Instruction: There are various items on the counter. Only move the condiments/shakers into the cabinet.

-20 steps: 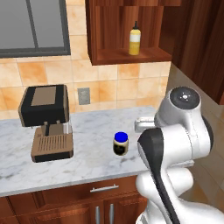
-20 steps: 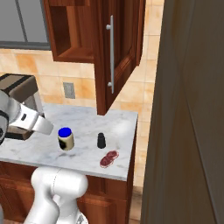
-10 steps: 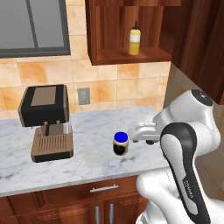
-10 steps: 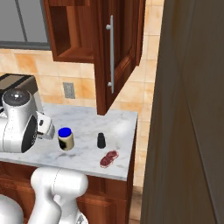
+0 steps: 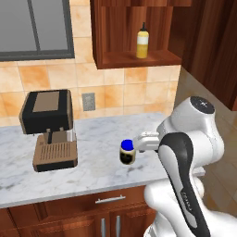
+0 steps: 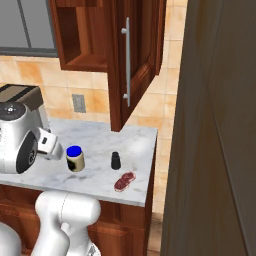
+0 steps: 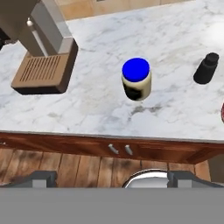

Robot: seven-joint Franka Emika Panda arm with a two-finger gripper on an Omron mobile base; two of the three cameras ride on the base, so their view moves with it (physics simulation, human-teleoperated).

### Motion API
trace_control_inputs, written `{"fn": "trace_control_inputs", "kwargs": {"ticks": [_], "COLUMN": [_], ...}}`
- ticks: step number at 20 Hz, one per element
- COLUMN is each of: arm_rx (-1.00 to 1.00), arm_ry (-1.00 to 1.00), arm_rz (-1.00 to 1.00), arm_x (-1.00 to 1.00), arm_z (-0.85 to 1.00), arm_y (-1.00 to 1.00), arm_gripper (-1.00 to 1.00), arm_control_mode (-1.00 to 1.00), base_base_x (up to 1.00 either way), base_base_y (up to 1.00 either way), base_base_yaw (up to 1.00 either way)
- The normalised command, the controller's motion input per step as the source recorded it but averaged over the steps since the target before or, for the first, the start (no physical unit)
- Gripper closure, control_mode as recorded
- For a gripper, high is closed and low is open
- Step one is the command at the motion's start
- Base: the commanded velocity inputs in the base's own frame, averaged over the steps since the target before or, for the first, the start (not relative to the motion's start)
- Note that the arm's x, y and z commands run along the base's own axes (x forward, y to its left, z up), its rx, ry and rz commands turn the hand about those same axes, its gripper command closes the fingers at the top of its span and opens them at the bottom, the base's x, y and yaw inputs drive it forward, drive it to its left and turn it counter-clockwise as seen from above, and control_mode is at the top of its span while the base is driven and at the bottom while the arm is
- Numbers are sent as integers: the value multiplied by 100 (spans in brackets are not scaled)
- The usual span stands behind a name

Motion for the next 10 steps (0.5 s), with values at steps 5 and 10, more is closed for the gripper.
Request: {"fn": "trace_control_inputs", "kwargs": {"ticks": [5,10], "arm_rx": [-3,0], "arm_ry": [0,0], "arm_rz": [-6,12], "arm_x": [0,0], "arm_z": [-2,-1], "arm_y": [1,-48], "arm_gripper": [-100,-100], "arm_control_mode": [-100,-100], "base_base_x": [0,0], "base_base_y": [0,0], "base_base_yaw": [0,0]}}
